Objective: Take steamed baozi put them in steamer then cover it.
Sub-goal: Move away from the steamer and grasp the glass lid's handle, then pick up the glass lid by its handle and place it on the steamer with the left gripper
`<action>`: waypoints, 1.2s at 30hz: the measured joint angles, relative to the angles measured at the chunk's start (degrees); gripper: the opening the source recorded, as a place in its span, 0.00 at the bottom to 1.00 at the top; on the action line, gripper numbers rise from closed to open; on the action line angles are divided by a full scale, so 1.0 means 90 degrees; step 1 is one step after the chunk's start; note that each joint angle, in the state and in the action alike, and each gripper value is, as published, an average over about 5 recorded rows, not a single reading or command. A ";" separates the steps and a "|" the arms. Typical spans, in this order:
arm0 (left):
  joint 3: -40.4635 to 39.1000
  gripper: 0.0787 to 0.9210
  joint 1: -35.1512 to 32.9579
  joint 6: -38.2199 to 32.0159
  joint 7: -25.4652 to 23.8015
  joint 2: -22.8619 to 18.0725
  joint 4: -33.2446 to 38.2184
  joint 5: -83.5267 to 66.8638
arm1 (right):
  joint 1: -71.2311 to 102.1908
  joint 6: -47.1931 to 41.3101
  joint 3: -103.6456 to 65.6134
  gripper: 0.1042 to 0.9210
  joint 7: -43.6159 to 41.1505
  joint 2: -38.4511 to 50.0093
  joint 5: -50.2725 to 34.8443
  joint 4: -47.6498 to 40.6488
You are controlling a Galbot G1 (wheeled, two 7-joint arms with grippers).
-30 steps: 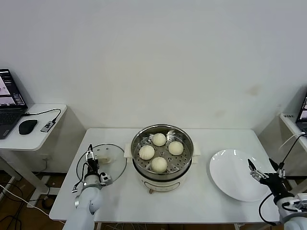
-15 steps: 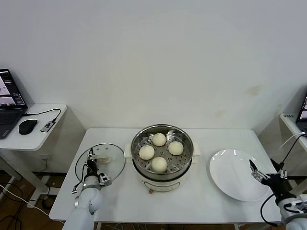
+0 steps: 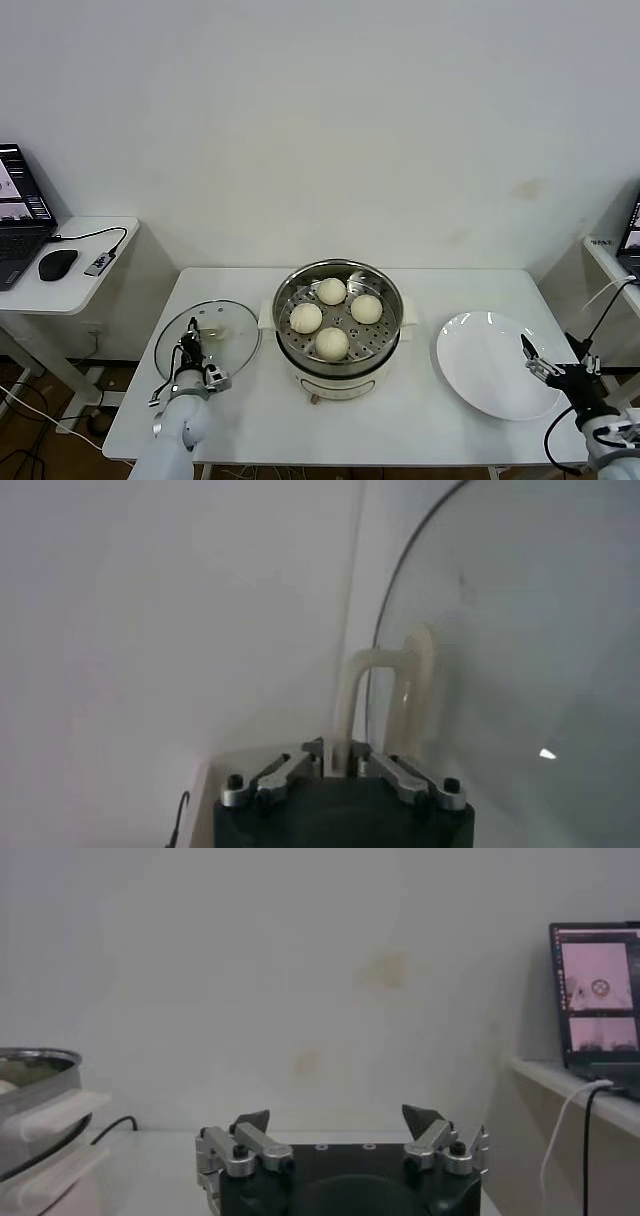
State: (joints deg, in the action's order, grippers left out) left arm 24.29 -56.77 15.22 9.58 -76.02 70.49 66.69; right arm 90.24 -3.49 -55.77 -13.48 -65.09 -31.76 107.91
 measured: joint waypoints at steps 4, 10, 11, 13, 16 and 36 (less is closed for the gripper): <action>0.0055 0.08 -0.0127 0.0067 -0.0053 0.0036 0.0255 -0.0063 | -0.0006 -0.0001 -0.0008 0.88 -0.0002 -0.0011 -0.0010 0.0048; 0.0174 0.08 -0.0470 0.0284 -0.0227 0.0074 0.0952 -0.0169 | -0.0021 -0.0009 -0.0036 0.88 -0.0004 -0.0028 -0.0048 0.0139; 0.0198 0.08 -0.0539 0.0335 -0.0269 0.0084 0.1090 -0.0180 | -0.0027 -0.0013 -0.0036 0.88 -0.0004 -0.0033 -0.0056 0.0158; 0.0251 0.08 -0.0681 0.0436 -0.0354 0.0117 0.1378 -0.0198 | -0.0040 -0.0020 -0.0031 0.88 -0.0004 -0.0041 -0.0071 0.0195; 0.0335 0.08 -0.0899 0.0581 -0.0482 0.0190 0.1852 -0.0214 | -0.0062 -0.0028 -0.0014 0.88 -0.0004 -0.0045 -0.0094 0.0248; 0.0085 0.08 -0.1640 0.2476 -0.1962 0.0103 0.4658 0.1204 | -0.0026 -0.0014 -0.0111 0.88 -0.0007 -0.0202 -0.0025 0.0522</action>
State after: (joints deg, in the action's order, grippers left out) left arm 25.05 -71.53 37.50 -8.08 -75.10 112.41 77.52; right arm 90.01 -3.62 -56.77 -13.54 -66.91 -31.98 112.61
